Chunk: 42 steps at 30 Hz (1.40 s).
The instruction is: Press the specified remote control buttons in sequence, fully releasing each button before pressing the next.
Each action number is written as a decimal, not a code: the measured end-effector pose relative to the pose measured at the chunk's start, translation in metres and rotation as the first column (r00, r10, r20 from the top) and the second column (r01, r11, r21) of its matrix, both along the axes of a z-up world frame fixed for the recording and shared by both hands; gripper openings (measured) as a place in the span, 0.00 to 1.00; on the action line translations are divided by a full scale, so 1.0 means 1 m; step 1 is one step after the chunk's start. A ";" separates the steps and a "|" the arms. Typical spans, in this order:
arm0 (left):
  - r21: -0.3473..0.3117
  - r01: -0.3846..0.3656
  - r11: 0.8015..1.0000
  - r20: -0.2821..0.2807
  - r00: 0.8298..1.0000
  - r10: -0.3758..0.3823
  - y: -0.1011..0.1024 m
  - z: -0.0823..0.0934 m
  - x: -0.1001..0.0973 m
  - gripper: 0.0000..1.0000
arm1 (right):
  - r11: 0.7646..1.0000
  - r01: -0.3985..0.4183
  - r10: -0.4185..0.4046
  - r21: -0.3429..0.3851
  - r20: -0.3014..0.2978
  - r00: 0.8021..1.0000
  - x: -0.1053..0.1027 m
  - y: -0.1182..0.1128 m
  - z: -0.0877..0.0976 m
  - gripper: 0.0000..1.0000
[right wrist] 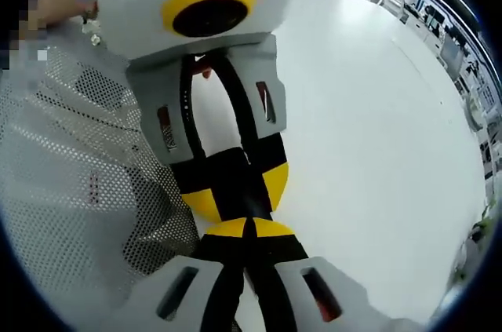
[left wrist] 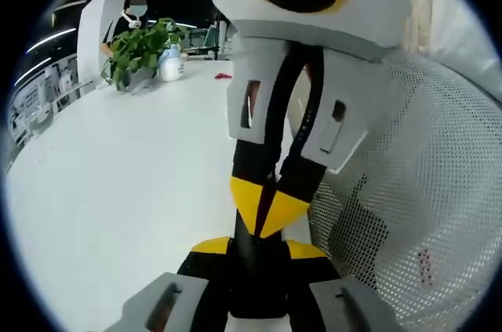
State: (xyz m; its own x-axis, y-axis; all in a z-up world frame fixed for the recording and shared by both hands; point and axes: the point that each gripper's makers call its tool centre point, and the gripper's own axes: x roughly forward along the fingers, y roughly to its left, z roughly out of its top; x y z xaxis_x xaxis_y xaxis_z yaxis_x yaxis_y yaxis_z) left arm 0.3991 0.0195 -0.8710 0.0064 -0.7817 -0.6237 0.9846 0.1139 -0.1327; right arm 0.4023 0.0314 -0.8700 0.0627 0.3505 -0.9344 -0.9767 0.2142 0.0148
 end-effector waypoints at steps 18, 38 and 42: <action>0.005 0.002 1.000 -0.002 1.000 -0.002 0.000 0.000 0.000 0.25 | 0.999 -0.012 0.011 0.040 0.028 1.000 -0.001 -0.002 0.002 0.00; 0.003 -0.002 1.000 -0.016 1.000 0.002 0.000 0.000 0.001 0.25 | 0.997 -0.066 0.067 -0.034 0.050 0.996 0.000 0.004 0.000 0.00; 0.013 -0.002 1.000 -0.013 1.000 0.003 -0.001 0.000 0.000 0.25 | 0.998 0.043 -0.044 0.042 0.027 0.999 0.001 0.003 0.001 0.00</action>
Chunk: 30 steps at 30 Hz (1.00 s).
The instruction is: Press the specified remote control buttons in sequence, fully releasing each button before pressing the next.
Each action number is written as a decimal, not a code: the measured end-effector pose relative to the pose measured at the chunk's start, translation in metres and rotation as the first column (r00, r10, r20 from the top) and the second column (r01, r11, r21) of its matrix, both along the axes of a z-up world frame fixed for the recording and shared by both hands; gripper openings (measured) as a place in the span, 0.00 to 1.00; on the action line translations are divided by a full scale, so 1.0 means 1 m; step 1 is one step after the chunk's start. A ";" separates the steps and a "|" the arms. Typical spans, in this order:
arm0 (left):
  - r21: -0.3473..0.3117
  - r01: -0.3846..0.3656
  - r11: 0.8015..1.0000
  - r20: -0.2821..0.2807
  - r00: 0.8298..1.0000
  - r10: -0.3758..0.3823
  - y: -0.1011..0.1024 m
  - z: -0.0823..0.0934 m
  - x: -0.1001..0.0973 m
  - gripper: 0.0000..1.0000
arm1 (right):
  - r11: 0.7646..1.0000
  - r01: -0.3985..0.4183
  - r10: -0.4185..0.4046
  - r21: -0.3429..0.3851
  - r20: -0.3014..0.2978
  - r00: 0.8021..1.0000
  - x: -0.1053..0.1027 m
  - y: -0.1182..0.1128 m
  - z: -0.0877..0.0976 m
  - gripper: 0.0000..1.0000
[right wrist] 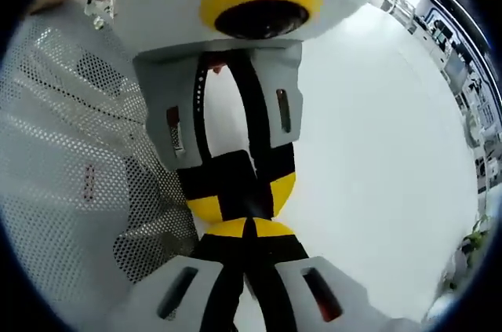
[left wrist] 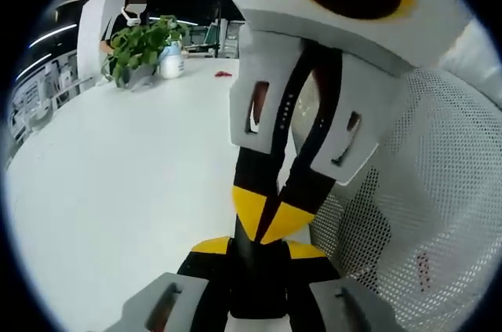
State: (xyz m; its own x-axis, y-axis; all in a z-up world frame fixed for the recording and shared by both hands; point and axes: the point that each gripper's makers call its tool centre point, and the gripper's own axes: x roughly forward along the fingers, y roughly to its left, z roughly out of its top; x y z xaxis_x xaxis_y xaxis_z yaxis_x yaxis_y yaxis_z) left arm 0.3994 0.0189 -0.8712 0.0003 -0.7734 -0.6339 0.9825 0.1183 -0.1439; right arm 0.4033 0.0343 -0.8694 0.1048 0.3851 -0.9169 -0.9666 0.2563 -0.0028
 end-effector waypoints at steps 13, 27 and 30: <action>0.080 0.028 0.996 0.063 0.997 -0.033 0.000 -0.002 -0.002 0.25 | 0.994 0.089 -0.092 0.057 0.047 0.995 -0.003 -0.003 0.002 0.00; 0.086 0.042 0.995 0.067 0.997 -0.048 0.001 -0.002 -0.002 0.25 | 0.994 -0.057 0.051 0.091 0.068 0.996 -0.006 -0.016 0.004 0.15; 0.079 0.043 0.996 0.063 0.997 -0.048 0.001 -0.002 -0.002 0.25 | 0.990 -0.092 0.086 0.102 0.064 0.994 -0.002 -0.024 0.003 0.18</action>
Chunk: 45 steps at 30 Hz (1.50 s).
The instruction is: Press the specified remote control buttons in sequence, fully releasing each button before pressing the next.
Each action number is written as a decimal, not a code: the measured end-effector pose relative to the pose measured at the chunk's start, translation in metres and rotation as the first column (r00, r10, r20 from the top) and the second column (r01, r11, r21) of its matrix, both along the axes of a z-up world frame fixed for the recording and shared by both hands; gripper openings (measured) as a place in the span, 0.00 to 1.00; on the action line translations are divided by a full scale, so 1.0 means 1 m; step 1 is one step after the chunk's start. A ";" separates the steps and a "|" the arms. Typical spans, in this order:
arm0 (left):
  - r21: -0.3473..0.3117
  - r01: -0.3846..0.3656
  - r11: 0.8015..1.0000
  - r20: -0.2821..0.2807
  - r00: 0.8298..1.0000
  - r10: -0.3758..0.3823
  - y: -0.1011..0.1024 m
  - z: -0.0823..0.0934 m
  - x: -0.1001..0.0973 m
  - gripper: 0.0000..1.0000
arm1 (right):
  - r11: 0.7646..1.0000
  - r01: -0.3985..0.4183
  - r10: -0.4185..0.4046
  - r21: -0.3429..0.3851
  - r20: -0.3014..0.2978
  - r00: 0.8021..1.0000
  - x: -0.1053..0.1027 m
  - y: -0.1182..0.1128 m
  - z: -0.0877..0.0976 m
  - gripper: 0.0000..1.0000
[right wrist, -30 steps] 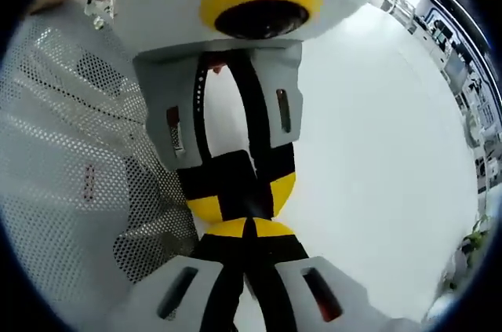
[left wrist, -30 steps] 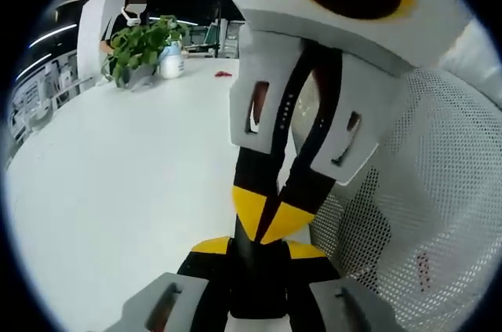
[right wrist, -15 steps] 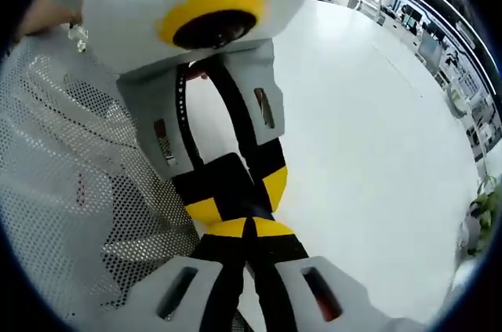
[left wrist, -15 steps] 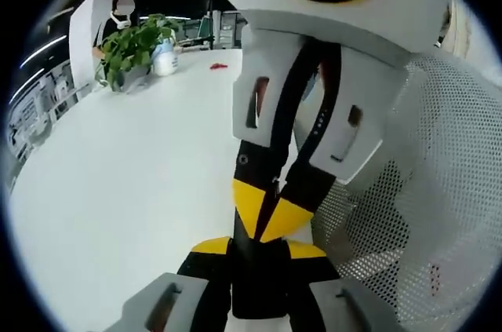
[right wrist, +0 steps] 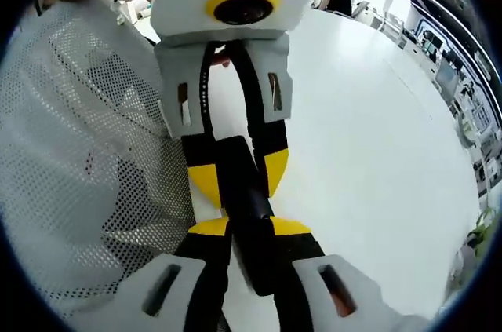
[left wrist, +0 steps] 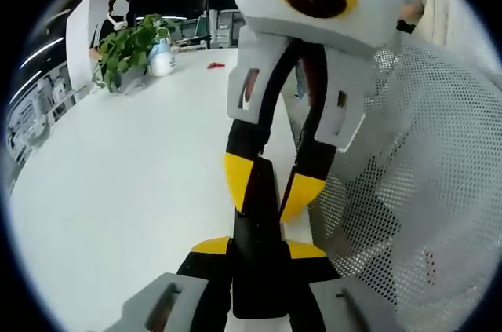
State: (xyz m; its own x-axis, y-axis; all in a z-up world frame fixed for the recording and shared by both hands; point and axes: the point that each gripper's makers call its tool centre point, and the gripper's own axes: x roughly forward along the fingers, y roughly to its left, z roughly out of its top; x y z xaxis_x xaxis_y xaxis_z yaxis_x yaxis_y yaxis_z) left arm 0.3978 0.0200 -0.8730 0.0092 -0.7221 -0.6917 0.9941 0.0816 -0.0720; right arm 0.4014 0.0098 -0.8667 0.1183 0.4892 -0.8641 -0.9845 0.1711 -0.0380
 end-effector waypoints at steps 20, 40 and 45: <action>-0.035 -0.048 0.998 -0.021 0.999 0.048 -0.001 0.001 0.001 0.25 | 0.997 -0.006 0.011 0.081 -0.057 0.998 0.007 -0.034 -0.010 0.28; -0.002 -0.048 0.999 0.011 0.999 0.048 -0.003 -0.001 0.000 0.25 | 0.983 -0.065 0.054 -0.169 -0.069 0.996 0.007 -0.032 -0.015 0.27; 0.048 -0.057 0.997 0.049 0.997 0.054 -0.005 -0.002 -0.001 0.25 | 0.964 -0.092 0.072 -0.249 -0.088 0.993 0.008 -0.030 -0.017 0.27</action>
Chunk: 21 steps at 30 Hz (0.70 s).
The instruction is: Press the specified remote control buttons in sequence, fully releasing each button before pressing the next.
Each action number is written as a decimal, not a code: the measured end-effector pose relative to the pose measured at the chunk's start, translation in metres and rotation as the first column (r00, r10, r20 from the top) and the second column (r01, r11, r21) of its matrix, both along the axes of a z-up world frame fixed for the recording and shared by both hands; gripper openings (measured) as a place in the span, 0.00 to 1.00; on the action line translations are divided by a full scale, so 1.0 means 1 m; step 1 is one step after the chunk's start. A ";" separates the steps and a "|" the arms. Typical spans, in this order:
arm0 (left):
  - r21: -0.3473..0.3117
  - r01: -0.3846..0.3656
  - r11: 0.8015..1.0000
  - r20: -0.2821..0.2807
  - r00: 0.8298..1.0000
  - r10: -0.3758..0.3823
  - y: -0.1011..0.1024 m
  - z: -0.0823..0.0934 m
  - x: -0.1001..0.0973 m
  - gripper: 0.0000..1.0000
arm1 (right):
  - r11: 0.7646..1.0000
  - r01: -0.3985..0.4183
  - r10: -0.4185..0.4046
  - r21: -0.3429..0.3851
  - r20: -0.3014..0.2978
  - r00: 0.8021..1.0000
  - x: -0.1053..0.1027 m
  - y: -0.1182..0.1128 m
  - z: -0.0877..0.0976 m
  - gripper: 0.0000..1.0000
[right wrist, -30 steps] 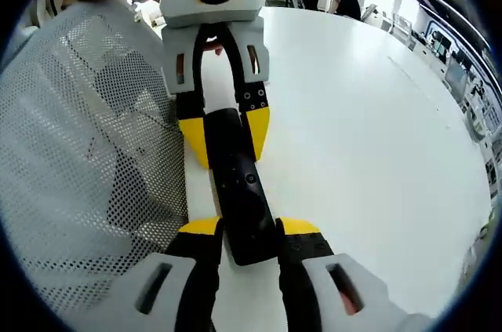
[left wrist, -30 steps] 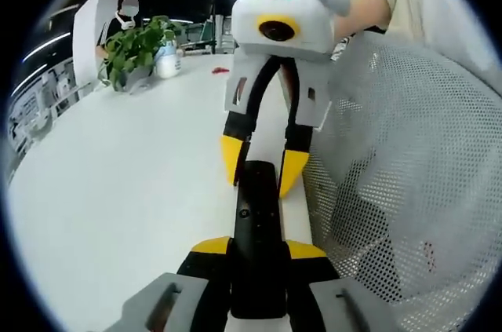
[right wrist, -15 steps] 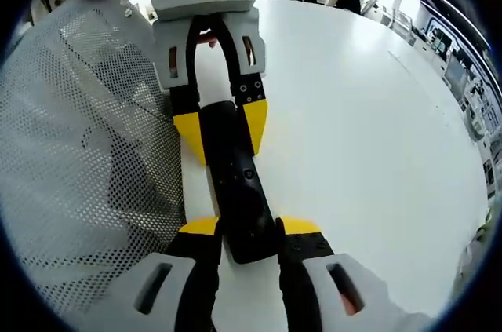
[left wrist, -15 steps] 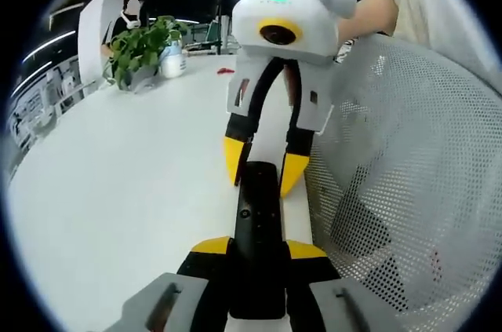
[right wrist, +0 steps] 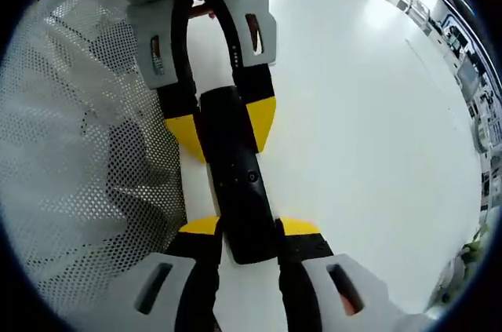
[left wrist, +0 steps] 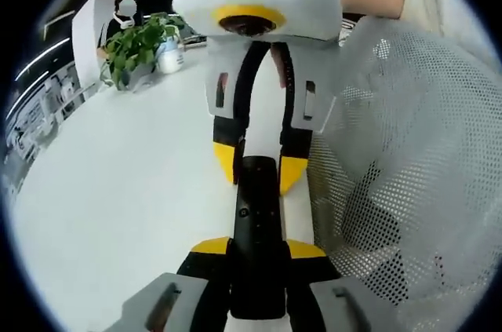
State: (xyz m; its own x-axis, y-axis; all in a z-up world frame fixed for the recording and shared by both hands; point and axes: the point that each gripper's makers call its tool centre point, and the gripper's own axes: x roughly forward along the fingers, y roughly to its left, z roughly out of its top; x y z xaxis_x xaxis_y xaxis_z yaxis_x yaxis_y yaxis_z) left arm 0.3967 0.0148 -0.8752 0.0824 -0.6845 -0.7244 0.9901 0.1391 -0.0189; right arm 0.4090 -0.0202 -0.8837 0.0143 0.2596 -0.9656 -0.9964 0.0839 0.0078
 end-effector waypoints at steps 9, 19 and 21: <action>0.001 -0.012 1.000 -0.008 1.000 0.012 0.002 -0.001 0.002 0.25 | 0.998 0.053 -0.053 0.042 0.008 0.999 -0.001 -0.003 0.000 0.28; 0.005 -0.035 0.999 -0.026 0.999 0.035 0.003 0.000 0.001 0.25 | 0.991 0.044 -0.047 0.124 0.024 0.999 -0.002 -0.001 0.001 0.27; 0.001 -0.038 0.999 -0.029 0.999 0.038 0.003 0.000 0.001 0.25 | 0.991 0.028 -0.032 0.129 0.026 0.999 -0.002 -0.001 0.001 0.27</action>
